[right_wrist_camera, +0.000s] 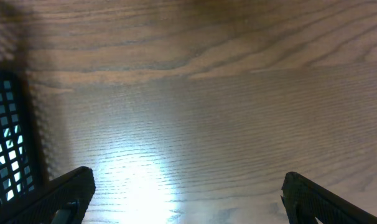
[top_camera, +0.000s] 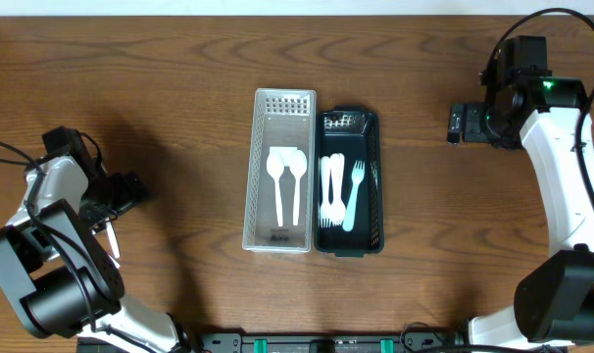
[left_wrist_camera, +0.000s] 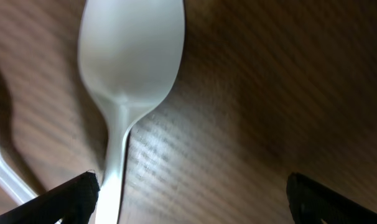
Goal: Pack container
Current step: 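Move the left gripper to a third white spoon and grasp it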
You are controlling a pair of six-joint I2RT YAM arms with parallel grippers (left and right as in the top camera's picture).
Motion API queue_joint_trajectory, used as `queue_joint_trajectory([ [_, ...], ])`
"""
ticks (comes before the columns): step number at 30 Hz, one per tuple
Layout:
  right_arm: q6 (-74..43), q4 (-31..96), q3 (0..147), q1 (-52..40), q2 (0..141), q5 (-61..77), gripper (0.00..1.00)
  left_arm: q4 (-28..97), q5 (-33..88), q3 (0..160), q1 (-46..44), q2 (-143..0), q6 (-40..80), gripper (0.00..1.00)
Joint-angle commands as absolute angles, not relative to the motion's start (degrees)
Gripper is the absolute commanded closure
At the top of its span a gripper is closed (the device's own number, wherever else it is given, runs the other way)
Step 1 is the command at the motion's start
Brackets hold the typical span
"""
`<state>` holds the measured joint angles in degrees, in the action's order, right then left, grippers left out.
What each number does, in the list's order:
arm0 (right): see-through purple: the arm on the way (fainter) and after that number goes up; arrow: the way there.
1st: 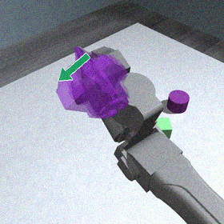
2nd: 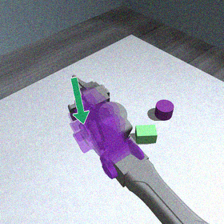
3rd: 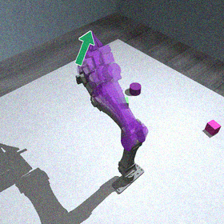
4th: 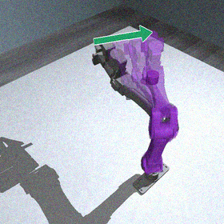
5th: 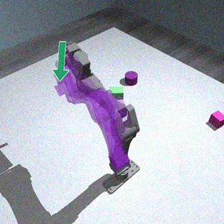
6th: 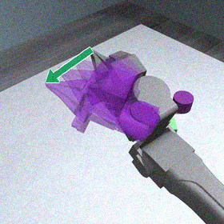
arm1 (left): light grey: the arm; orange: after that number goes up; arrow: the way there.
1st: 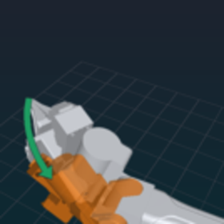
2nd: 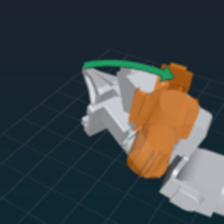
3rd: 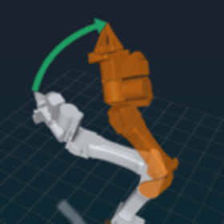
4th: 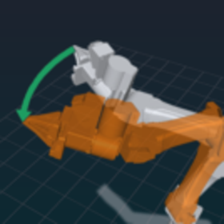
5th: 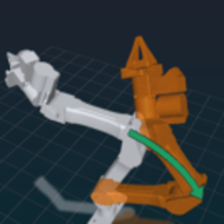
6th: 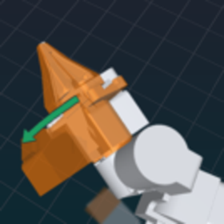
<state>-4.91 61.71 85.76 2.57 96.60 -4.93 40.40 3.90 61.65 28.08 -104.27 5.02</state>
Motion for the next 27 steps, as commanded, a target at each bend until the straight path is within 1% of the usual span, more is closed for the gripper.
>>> queue_joint_trajectory([
  [1,-3.97,61.80,85.80,2.61,96.55,-5.13,0.01,39.92,4.08,61.93,28.95,-106.17,4.05,0.02],
  [13,-3.97,61.98,85.80,2.61,96.55,-5.13,0.01,39.92,4.12,61.93,30.57,-107.22,4.10,0.01],
  [15,-3.97,62.00,85.80,2.61,96.55,-5.13,0.01,39.99,4.10,61.93,30.57,-107.22,4.10,0.12],
  [16,-3.97,62.00,85.80,2.61,96.55,-5.13,0.01,39.99,4.10,61.93,30.57,-107.22,4.10,0.23],
  [17,-3.97,62.02,85.80,2.61,96.55,-5.13,0.01,40.01,4.10,61.93,30.57,-107.22,4.10,0.30],
  [19,-3.97,62.06,85.80,2.61,96.55,-5.13,0.01,40.03,4.10,61.93,30.57,-107.22,4.10,0.38],
  [21,-3.97,62.17,85.80,2.61,96.55,-5.13,0.01,40.03,4.10,61.93,30.57,-107.22,4.10,0.50],
  [22,-3.97,62.19,85.80,2.61,96.55,-5.13,0.01,40.05,4.10,61.93,30.57,-107.22,4.10,0.54],
  [24,-3.97,62.19,85.80,2.61,96.55,-5.13,0.01,40.16,4.10,61.93,30.59,-107.22,4.10,0.56],
  [25,-3.97,62.19,85.80,2.61,96.55,-5.13,0.01,40.18,4.10,61.93,30.57,-107.22,4.10,0.59],
  [27,-3.97,62.19,85.80,2.61,96.55,-5.13,0.01,40.18,4.10,61.93,30.57,-107.22,4.10,0.61],
])
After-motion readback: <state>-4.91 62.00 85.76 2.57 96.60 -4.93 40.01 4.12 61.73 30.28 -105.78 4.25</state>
